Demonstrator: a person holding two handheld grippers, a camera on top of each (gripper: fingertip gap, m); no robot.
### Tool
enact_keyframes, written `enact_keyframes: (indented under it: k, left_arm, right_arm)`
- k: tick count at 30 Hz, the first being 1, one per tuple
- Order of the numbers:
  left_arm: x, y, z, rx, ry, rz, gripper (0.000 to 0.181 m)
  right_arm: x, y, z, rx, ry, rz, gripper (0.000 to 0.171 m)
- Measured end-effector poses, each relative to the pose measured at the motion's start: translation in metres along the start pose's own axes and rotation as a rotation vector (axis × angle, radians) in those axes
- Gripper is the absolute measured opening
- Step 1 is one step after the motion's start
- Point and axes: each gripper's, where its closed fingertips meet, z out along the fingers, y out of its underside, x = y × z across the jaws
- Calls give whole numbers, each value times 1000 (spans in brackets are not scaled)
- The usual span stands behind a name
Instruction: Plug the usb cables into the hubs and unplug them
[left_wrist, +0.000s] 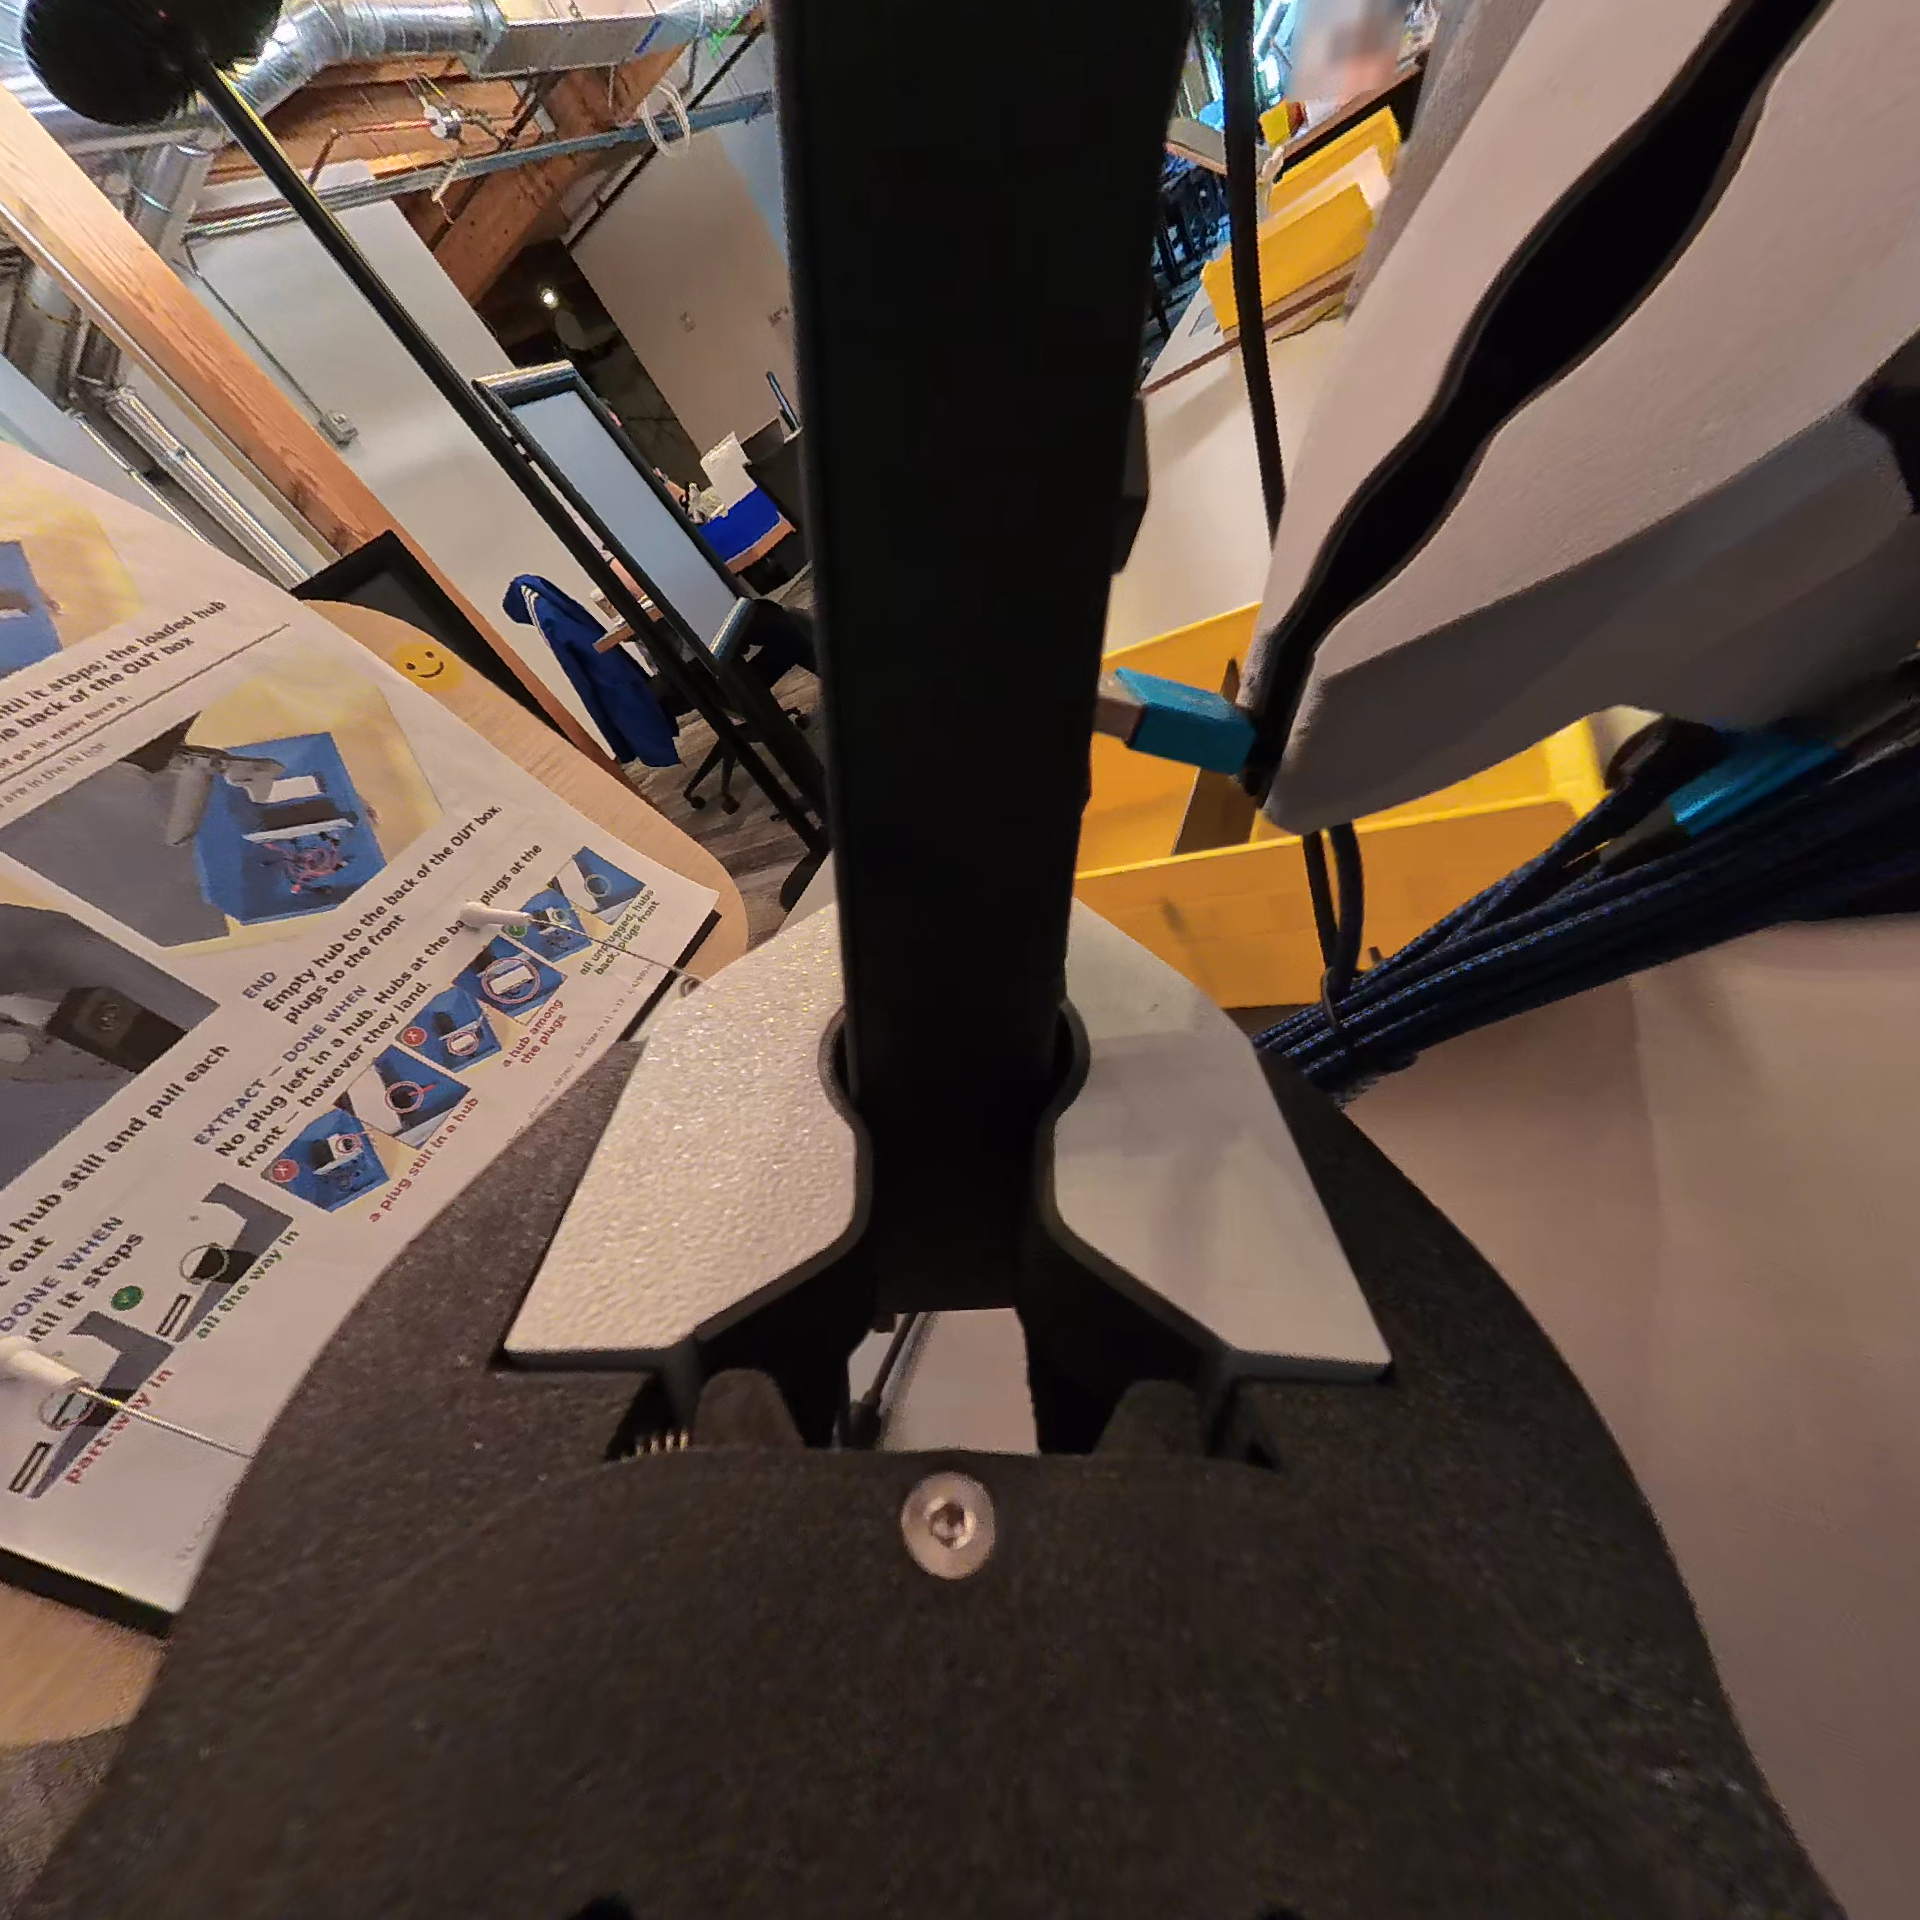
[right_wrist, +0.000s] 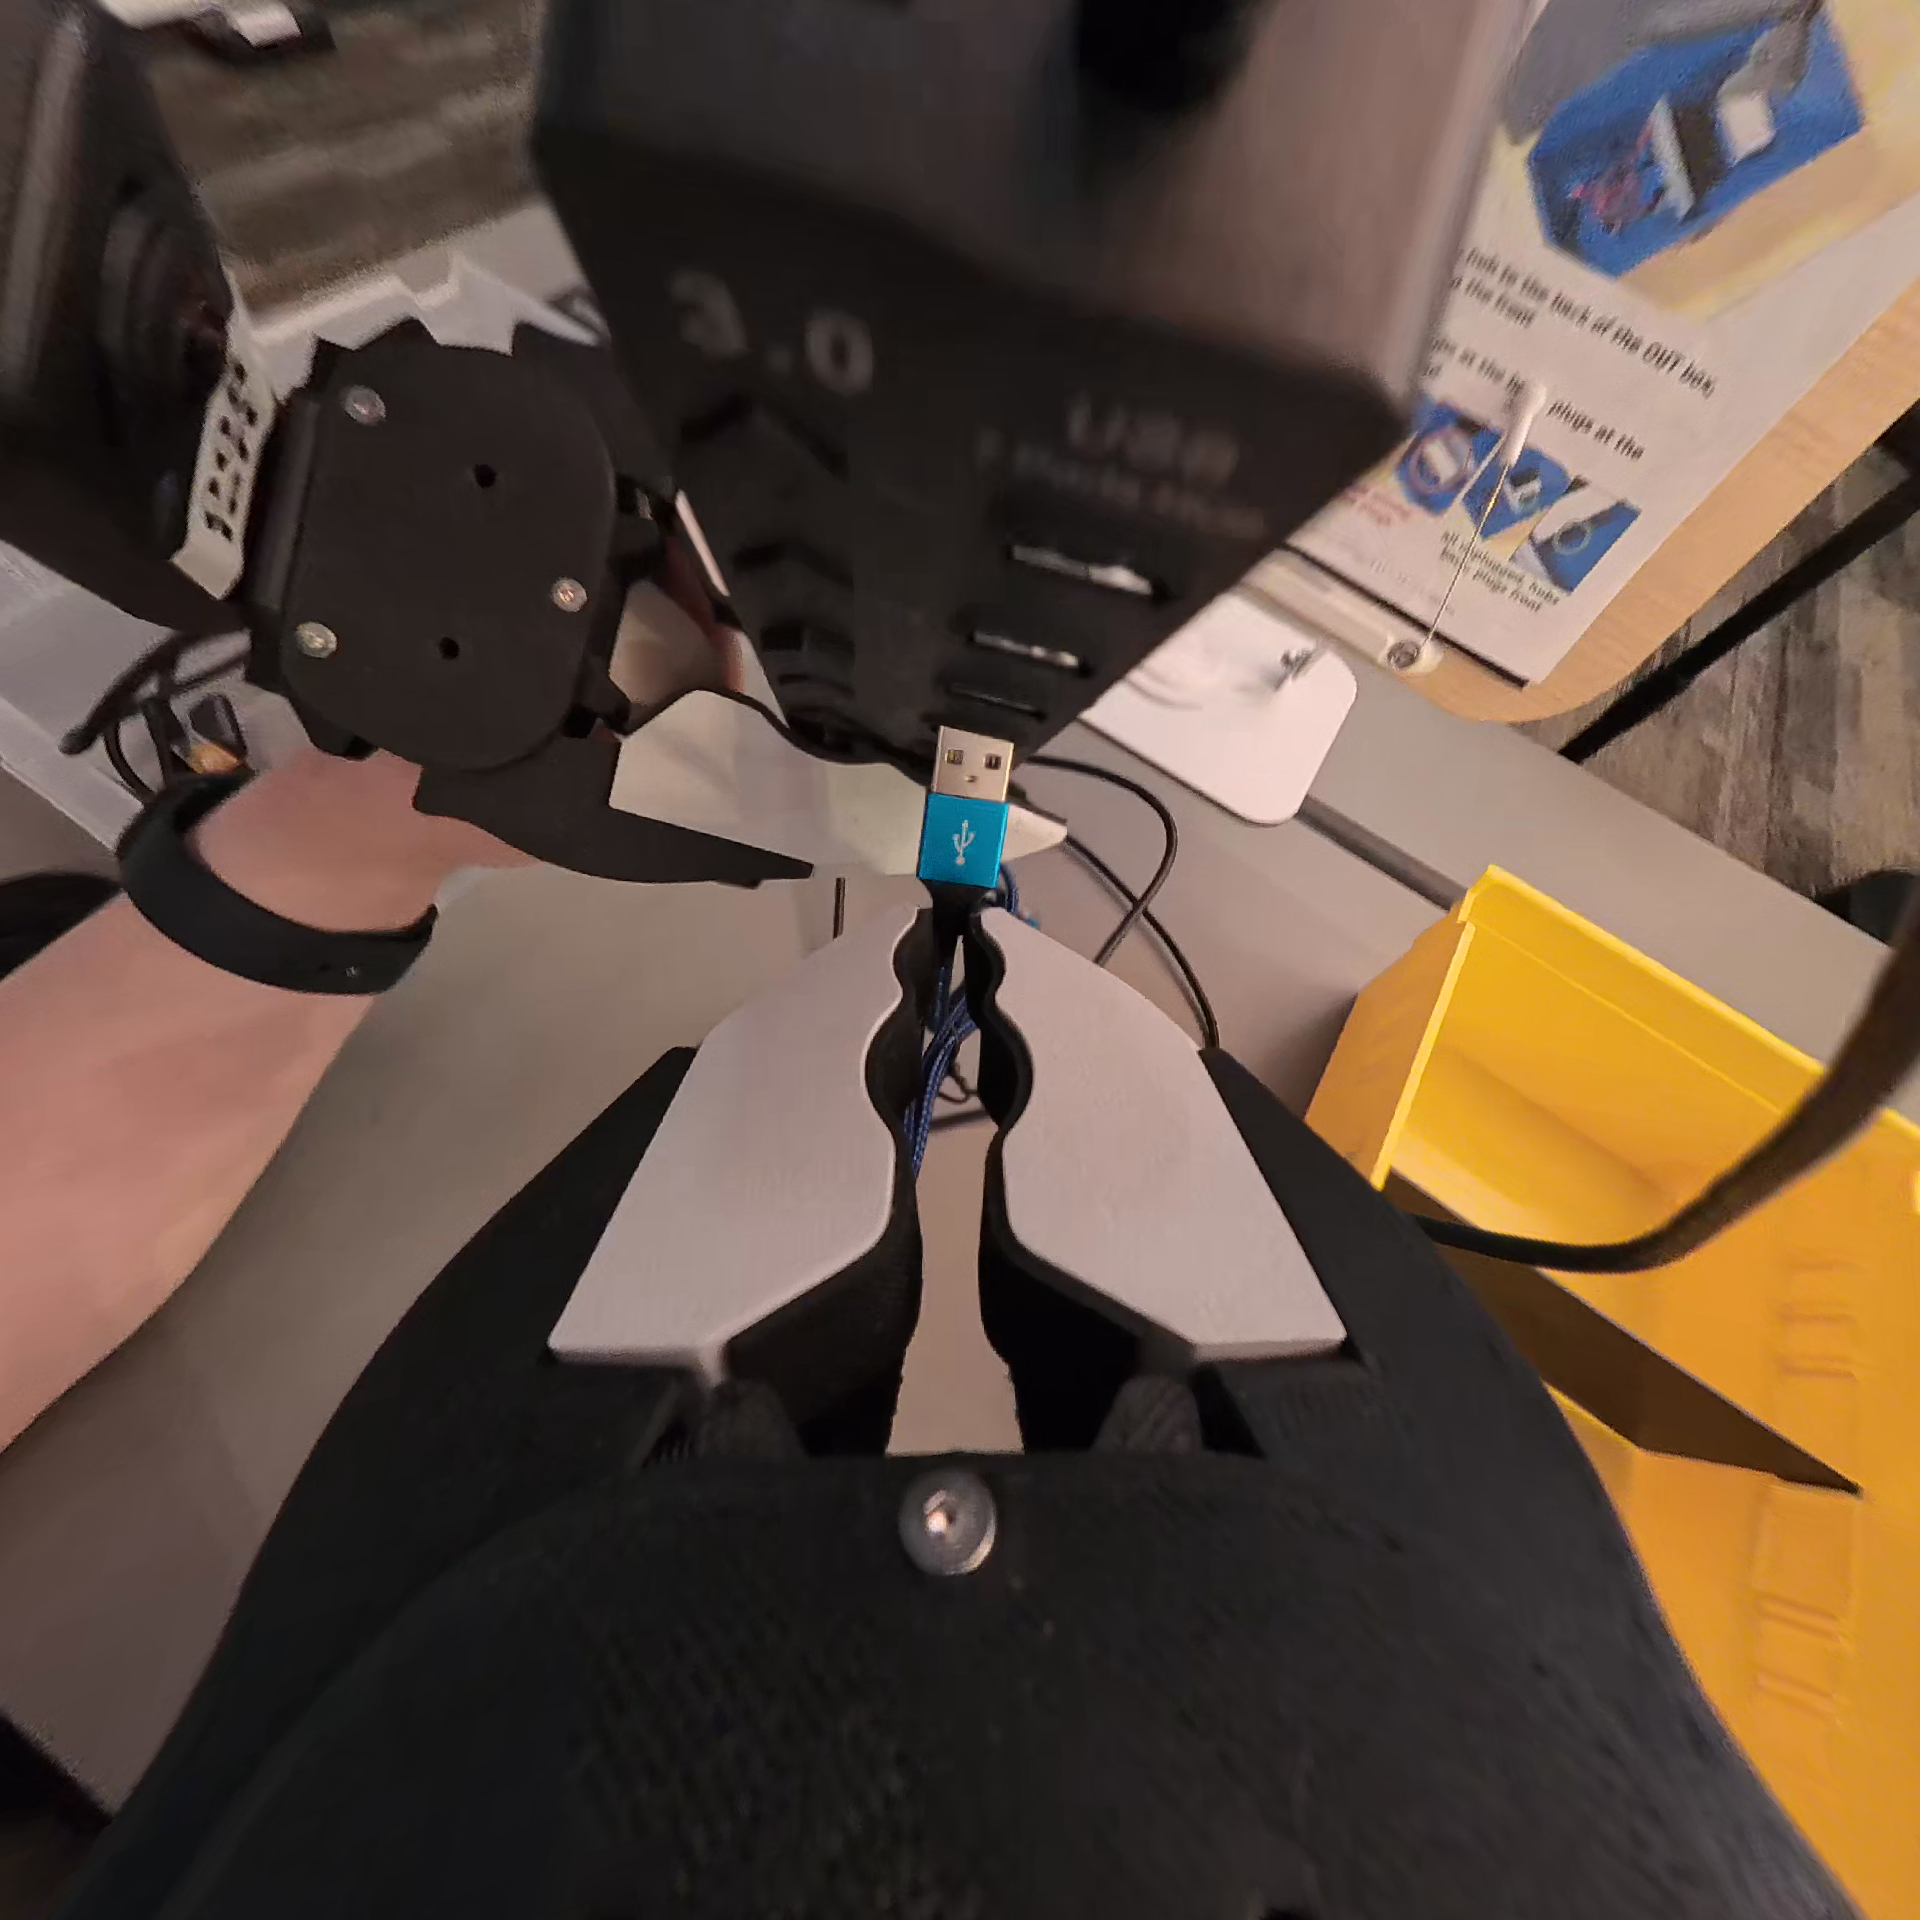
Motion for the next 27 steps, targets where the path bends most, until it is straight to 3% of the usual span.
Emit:
enact_keyframes:
  k: [1,27]
  left_arm:
    - [0,-1,0,6,0,-11,26]
    - [9,-20,24,51,35,-322,27]
  right_arm:
    - [0,-2,-1,20,0,2,5]
    - [26,-22,-24,611,131,29,6]
